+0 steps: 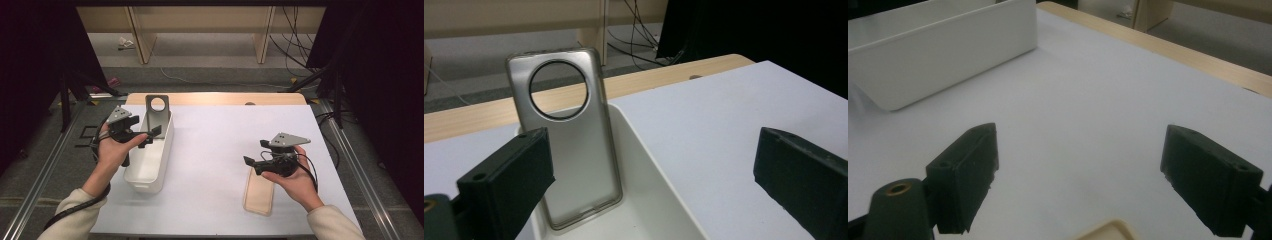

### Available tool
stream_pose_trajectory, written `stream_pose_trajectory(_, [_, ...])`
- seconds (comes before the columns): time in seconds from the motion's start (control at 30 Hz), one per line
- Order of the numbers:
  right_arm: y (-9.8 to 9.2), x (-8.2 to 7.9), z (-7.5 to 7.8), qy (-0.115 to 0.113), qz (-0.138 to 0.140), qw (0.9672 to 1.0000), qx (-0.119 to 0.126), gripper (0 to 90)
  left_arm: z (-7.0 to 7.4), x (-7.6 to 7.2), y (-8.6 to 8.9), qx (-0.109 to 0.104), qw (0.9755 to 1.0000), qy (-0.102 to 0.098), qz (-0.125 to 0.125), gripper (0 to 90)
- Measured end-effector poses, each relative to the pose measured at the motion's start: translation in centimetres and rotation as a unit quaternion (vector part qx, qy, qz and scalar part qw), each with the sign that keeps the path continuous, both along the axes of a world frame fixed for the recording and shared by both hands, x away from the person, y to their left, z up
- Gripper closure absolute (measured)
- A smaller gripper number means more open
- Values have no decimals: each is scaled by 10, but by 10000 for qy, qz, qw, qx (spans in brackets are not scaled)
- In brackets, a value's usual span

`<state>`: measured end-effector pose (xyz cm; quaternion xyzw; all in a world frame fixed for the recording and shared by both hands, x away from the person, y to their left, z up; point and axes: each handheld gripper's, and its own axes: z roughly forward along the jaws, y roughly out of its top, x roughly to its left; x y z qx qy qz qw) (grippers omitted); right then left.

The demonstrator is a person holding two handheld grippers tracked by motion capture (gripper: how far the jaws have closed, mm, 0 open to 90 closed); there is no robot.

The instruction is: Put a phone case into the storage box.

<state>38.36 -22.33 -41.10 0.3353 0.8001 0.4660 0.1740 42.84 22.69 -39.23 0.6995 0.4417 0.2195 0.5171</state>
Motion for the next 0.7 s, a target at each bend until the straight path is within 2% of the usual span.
stream_pose_trajectory(0.4, [-22, 1, -2, 188, -316, 9992, -135, 163, -6, -45, -18, -63, 9987, -204, -452, 34])
stream_pose_trajectory(0.57, [-28, 1, -4, 251, -391, 9988, -158, 163, -10, -59, -23, -71, 9981, -234, -565, 34])
stream_pose_trajectory(0.7, [-31, 1, -6, 301, -438, 9984, -174, 163, -13, -66, -25, 0, 9975, -277, -654, 34])
